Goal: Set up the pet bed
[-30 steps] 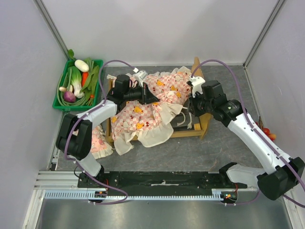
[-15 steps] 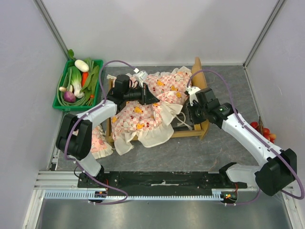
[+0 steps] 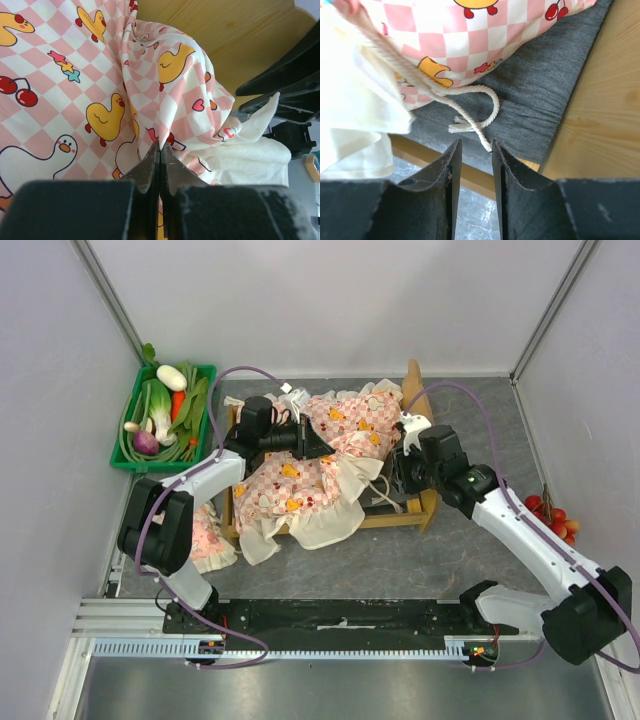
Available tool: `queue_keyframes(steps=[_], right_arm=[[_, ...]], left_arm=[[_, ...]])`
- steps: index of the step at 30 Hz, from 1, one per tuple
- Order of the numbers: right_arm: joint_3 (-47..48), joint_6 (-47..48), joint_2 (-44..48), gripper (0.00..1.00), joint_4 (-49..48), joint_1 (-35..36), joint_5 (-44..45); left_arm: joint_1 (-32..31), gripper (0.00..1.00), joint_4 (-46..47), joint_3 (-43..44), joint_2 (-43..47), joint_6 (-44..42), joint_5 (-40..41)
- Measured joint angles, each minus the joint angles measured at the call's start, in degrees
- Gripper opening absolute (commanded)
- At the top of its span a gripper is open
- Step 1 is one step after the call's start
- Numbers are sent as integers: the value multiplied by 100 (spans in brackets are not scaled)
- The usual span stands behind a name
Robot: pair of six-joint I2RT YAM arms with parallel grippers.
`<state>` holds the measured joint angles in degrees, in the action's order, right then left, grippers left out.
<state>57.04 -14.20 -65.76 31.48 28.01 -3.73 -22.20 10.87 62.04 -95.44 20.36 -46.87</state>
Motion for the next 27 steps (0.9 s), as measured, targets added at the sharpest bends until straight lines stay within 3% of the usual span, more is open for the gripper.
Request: queue_keyframes(steps=[8, 13, 16, 20, 21, 23, 27], right_arm=[[-245, -76, -933, 49, -717, 0, -31], [-356, -59, -1320, 48, -1180, 0, 0], [-365, -59, -1606, 39, -1381, 2, 90], [-452, -31, -1792, 9, -1539, 13, 208], [-463, -28, -1794, 6, -1563, 11, 234], [-463, -31, -1781, 2, -1602, 11, 282], [-498, -22, -1453, 2, -1556, 17, 402]], left_arm=[[0, 3, 4, 0, 0, 92, 2], [0, 3, 7, 0, 0, 127, 0], [0, 3, 7, 0, 0, 129, 0], [0, 3, 7, 2, 0, 129, 0], [0, 3, 7, 0, 0, 129, 0], [0, 3, 7, 0, 0, 129, 0], [0, 2, 7, 2, 0, 131, 0]])
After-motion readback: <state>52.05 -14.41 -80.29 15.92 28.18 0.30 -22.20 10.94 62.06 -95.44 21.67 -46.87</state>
